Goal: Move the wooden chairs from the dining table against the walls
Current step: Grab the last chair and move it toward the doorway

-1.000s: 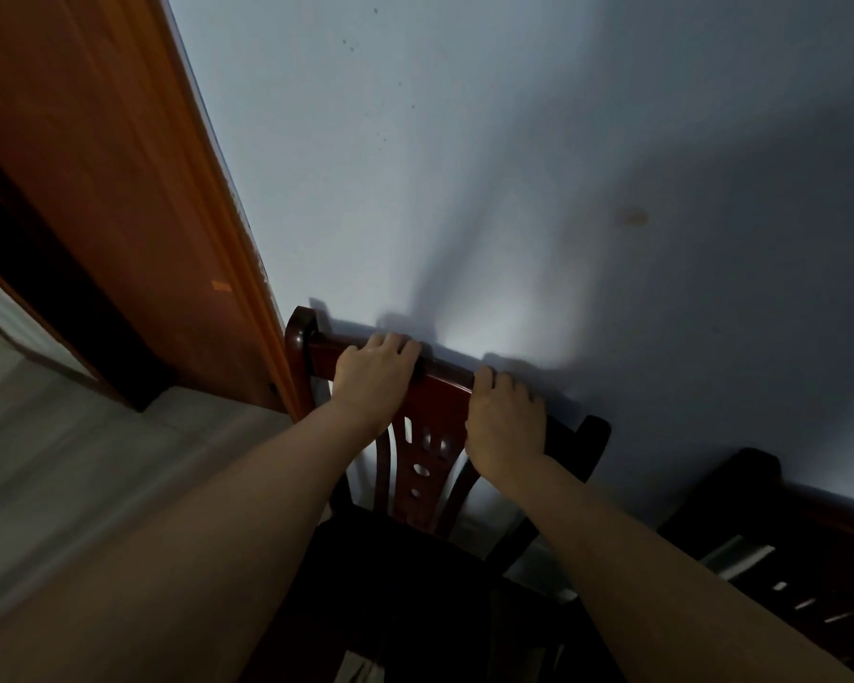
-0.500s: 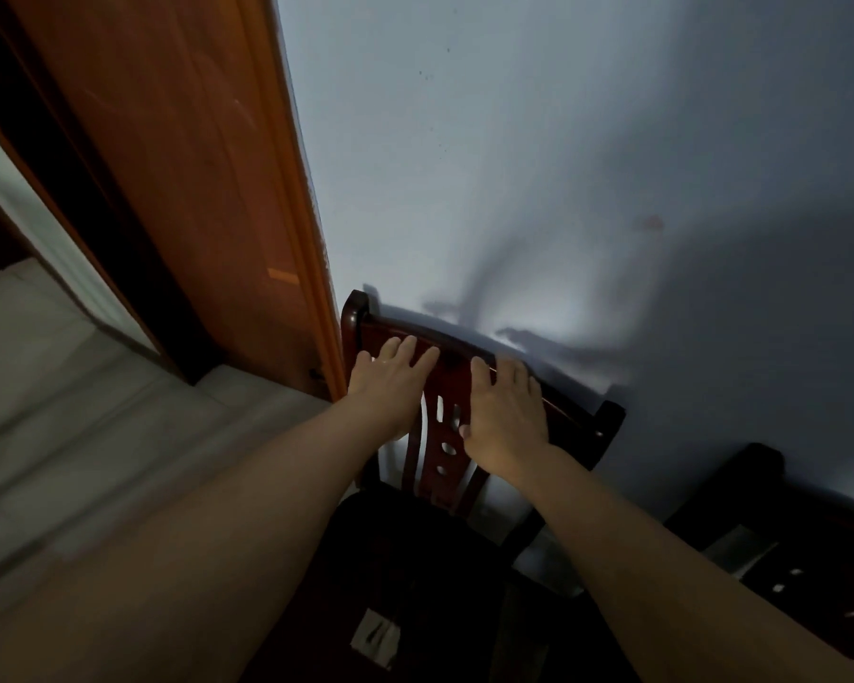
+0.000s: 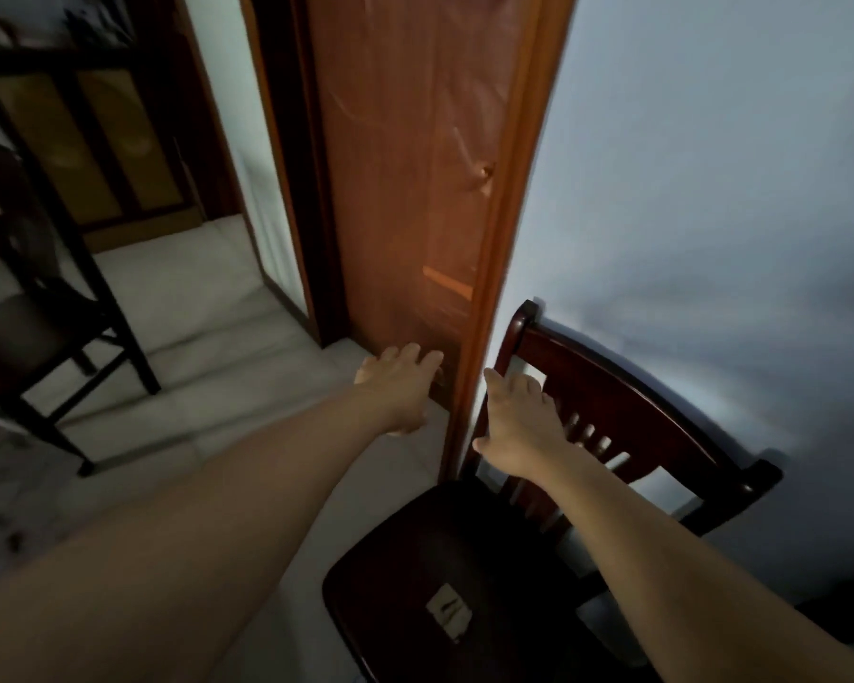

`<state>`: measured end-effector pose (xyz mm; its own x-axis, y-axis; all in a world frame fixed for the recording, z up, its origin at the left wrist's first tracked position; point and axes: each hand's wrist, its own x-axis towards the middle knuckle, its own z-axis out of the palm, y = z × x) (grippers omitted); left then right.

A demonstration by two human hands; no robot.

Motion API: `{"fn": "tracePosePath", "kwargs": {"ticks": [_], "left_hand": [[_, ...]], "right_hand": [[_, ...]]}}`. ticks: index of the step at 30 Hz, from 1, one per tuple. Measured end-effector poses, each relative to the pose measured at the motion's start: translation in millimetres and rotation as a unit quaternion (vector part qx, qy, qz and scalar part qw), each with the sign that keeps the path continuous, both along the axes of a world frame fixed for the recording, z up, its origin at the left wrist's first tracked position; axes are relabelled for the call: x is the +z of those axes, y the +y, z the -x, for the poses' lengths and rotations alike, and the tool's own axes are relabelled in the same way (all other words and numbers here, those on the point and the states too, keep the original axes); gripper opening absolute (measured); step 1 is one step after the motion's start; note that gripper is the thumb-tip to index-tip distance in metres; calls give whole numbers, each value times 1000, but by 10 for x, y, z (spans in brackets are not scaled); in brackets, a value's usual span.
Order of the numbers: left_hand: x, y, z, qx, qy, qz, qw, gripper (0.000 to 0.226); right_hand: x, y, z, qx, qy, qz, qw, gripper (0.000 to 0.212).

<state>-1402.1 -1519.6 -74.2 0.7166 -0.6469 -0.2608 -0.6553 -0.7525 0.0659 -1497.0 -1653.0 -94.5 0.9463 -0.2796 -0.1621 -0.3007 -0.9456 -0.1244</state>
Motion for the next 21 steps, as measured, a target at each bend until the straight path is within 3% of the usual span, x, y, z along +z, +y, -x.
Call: {"fn": "tracePosePath", "kwargs": {"ticks": [10, 11, 21], "left_hand": [[46, 1771, -595, 127, 14, 29, 991, 85], [28, 2238, -788, 156, 13, 28, 987, 85], [-11, 3773, -1270, 256, 6, 28, 966, 83]], "right_hand": [[204, 1549, -864, 127, 21, 4, 992, 92], [195, 1958, -1130, 150, 17, 3, 988, 91], [252, 3147, -1915, 232, 29, -20, 972, 83]]}}
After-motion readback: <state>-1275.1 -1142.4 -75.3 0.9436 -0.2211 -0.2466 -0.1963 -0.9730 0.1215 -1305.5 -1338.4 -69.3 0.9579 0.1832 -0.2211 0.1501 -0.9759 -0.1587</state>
